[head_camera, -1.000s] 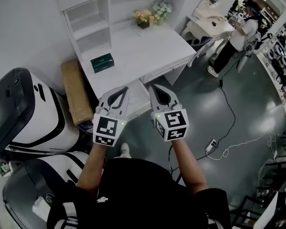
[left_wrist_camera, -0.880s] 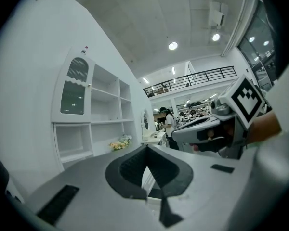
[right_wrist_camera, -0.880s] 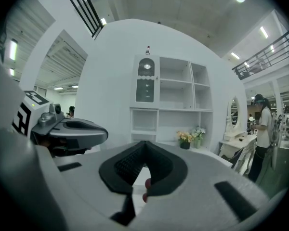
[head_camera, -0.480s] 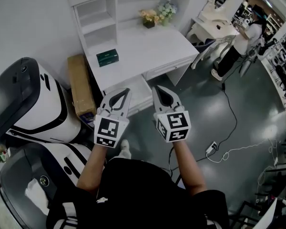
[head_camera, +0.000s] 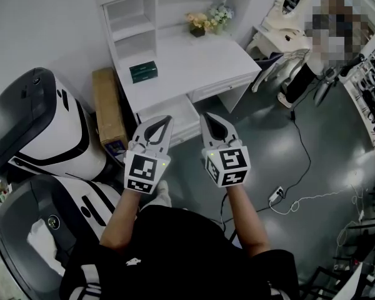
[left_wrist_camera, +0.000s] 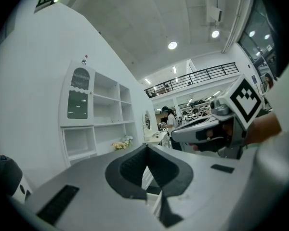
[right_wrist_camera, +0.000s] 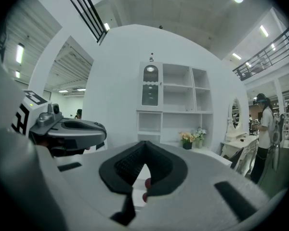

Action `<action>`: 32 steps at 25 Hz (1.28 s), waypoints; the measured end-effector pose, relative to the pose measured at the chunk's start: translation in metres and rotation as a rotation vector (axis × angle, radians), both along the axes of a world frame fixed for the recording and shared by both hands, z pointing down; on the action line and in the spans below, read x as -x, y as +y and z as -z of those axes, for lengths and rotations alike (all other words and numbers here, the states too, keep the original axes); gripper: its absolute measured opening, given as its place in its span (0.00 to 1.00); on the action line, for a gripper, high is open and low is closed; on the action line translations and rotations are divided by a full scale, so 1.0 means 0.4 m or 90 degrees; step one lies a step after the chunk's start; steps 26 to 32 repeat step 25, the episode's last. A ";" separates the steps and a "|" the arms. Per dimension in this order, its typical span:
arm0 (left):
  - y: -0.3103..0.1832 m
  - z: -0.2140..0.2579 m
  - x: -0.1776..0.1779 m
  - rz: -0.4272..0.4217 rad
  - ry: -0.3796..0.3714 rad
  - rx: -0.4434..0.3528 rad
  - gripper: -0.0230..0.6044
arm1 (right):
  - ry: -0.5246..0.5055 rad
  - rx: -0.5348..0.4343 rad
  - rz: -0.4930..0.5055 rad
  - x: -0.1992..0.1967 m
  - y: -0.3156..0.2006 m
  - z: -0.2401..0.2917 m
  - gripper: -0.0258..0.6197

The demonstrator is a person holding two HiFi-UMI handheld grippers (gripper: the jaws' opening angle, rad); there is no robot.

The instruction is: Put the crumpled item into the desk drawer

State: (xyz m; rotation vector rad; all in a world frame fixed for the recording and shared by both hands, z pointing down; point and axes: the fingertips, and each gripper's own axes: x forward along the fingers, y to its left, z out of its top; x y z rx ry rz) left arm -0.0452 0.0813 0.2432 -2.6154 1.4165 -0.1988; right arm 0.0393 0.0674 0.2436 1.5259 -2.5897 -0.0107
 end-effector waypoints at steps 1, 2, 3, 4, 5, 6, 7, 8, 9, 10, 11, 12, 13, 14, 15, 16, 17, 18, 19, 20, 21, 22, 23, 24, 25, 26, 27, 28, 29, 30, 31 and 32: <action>0.007 0.002 0.000 0.000 0.001 -0.001 0.05 | 0.000 -0.001 0.000 0.000 0.006 0.001 0.03; 0.014 0.003 -0.001 0.001 0.001 -0.001 0.05 | 0.000 -0.001 0.001 0.000 0.013 0.001 0.03; 0.020 0.003 -0.001 0.001 0.002 -0.002 0.05 | 0.000 -0.002 0.001 0.001 0.019 0.002 0.03; 0.026 0.003 -0.001 0.001 0.003 -0.002 0.05 | 0.000 -0.002 0.002 0.001 0.025 0.002 0.03; 0.031 0.003 -0.002 0.001 0.003 -0.002 0.05 | -0.001 -0.003 0.003 0.002 0.030 0.002 0.03; 0.037 0.003 -0.003 0.001 0.004 -0.002 0.05 | -0.001 -0.004 0.004 0.002 0.036 0.002 0.03; 0.042 0.003 -0.004 0.002 0.005 -0.003 0.05 | -0.001 -0.004 0.005 0.001 0.041 0.002 0.03; 0.047 0.003 -0.004 0.002 0.005 -0.004 0.05 | -0.002 -0.005 0.005 0.000 0.045 0.001 0.03; 0.051 0.004 -0.004 0.003 0.005 -0.004 0.05 | -0.002 -0.005 0.005 0.000 0.049 0.001 0.03; 0.055 0.004 -0.004 0.003 0.004 -0.005 0.05 | -0.003 -0.005 0.004 -0.001 0.053 0.000 0.03; 0.059 0.004 -0.004 0.003 0.004 -0.005 0.05 | -0.003 -0.005 0.004 -0.002 0.056 -0.001 0.03; 0.062 0.003 -0.004 0.003 0.004 -0.005 0.05 | -0.004 -0.004 0.004 -0.002 0.059 -0.003 0.03; 0.064 0.002 -0.004 0.003 0.004 -0.005 0.05 | -0.004 -0.004 0.004 -0.002 0.062 -0.005 0.03; 0.067 0.002 -0.005 0.003 0.004 -0.005 0.05 | -0.004 -0.004 0.004 -0.003 0.065 -0.006 0.03; 0.069 0.002 -0.007 0.003 0.004 -0.006 0.05 | -0.004 -0.004 0.005 -0.005 0.067 -0.007 0.03; 0.070 0.003 -0.010 0.004 0.004 -0.007 0.05 | -0.004 -0.004 0.005 -0.007 0.068 -0.007 0.03; 0.072 0.005 -0.013 0.004 0.004 -0.008 0.05 | -0.004 -0.004 0.005 -0.010 0.069 -0.006 0.03; 0.073 0.008 -0.015 0.005 0.004 -0.009 0.05 | -0.004 -0.004 0.005 -0.013 0.070 -0.005 0.03; 0.075 0.009 -0.017 0.005 0.004 -0.009 0.05 | -0.004 -0.005 0.005 -0.016 0.070 -0.003 0.03; 0.076 0.010 -0.018 0.005 0.004 -0.010 0.05 | -0.004 -0.005 0.005 -0.017 0.071 -0.001 0.03; 0.077 0.010 -0.017 0.006 0.004 -0.010 0.05 | -0.005 -0.006 0.005 -0.017 0.072 -0.001 0.03; 0.078 0.010 -0.016 0.008 0.004 -0.011 0.05 | -0.005 -0.006 0.006 -0.017 0.073 -0.002 0.03; 0.079 0.010 -0.014 0.009 0.005 -0.011 0.05 | -0.005 -0.007 0.007 -0.016 0.075 -0.002 0.03; 0.080 0.010 -0.013 0.011 0.006 -0.012 0.05 | -0.004 -0.007 0.008 -0.016 0.076 -0.003 0.03; 0.081 0.010 -0.012 0.012 0.007 -0.012 0.05 | -0.004 -0.007 0.009 -0.015 0.077 -0.004 0.03; 0.081 0.010 -0.012 0.012 0.007 -0.012 0.05 | -0.004 -0.007 0.009 -0.015 0.077 -0.004 0.03; 0.081 0.010 -0.012 0.012 0.007 -0.012 0.05 | -0.004 -0.007 0.009 -0.015 0.077 -0.004 0.03; 0.081 0.010 -0.012 0.012 0.007 -0.012 0.05 | -0.004 -0.007 0.009 -0.015 0.077 -0.004 0.03; 0.081 0.010 -0.012 0.012 0.007 -0.012 0.05 | -0.004 -0.007 0.009 -0.015 0.077 -0.004 0.03; 0.081 0.010 -0.012 0.012 0.007 -0.012 0.05 | -0.004 -0.007 0.009 -0.015 0.077 -0.004 0.03; 0.081 0.010 -0.012 0.012 0.007 -0.012 0.05 | -0.004 -0.007 0.009 -0.015 0.077 -0.004 0.03; 0.081 0.010 -0.012 0.012 0.007 -0.012 0.05 | -0.004 -0.007 0.009 -0.015 0.077 -0.004 0.03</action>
